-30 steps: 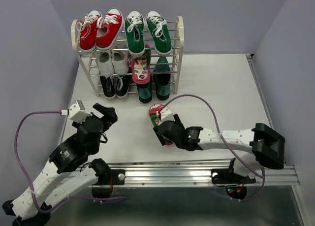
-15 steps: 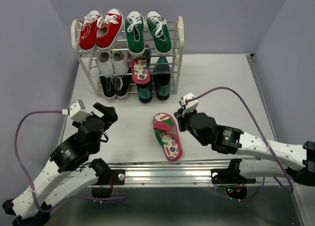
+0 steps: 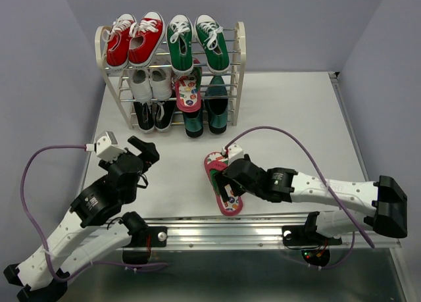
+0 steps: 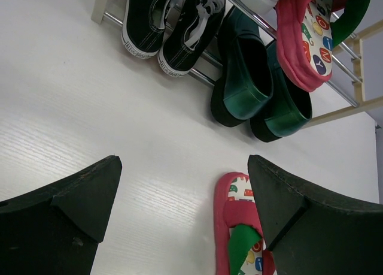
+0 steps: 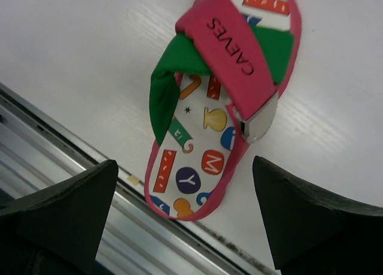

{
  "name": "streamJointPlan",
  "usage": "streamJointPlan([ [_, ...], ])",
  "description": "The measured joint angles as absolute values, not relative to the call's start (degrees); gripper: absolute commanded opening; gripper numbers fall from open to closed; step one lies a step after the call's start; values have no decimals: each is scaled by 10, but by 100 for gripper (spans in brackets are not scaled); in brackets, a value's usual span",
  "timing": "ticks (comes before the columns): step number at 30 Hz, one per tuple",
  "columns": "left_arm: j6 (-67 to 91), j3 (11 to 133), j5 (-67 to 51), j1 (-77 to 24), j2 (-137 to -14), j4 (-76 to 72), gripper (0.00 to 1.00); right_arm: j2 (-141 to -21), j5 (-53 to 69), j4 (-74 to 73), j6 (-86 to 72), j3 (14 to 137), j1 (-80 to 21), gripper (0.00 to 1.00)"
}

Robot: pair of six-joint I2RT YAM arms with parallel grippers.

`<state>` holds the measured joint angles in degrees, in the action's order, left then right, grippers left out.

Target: Place and organize the shoes onto the shoe shelf

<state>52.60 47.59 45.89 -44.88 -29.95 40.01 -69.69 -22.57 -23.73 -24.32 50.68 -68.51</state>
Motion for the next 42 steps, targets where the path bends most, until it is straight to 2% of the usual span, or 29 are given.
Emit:
streamJointPlan([
  [4, 525, 475, 458, -449, -303, 397, 99, -728, -181, -270, -307, 506, -685, 100],
  [14, 519, 470, 452, -449, -303, 389, 99, -841, -180, -286, -374, 505, -684, 100],
  [32, 519, 464, 451, -449, -303, 388, 99, -893, -181, -257, -388, 506, -683, 100],
  [33, 519, 464, 451, -449, -303, 388, 99, -894, -182, -256, -391, 506, -683, 96],
  [34, 519, 464, 451, -449, -303, 388, 99, -895, -186, -257, -395, 506, -683, 88],
  [35, 519, 464, 451, -449, -302, 388, 99, -895, -189, -257, -398, 506, -683, 73],
  [36, 519, 464, 451, -449, -303, 388, 99, -895, -193, -258, -402, 506, -683, 42],
  [38, 519, 464, 451, -449, -303, 388, 99, -894, -198, -261, -408, 507, -683, 20],
  [39, 519, 464, 451, -449, -303, 388, 99, -892, -203, -264, -413, 507, -684, 4],
  [40, 519, 464, 451, -449, -302, 388, 99, -887, -208, -270, -414, 506, -684, 1],
  [42, 519, 464, 451, -449, -302, 388, 99, -879, -221, -278, -408, 506, -683, 1],
])
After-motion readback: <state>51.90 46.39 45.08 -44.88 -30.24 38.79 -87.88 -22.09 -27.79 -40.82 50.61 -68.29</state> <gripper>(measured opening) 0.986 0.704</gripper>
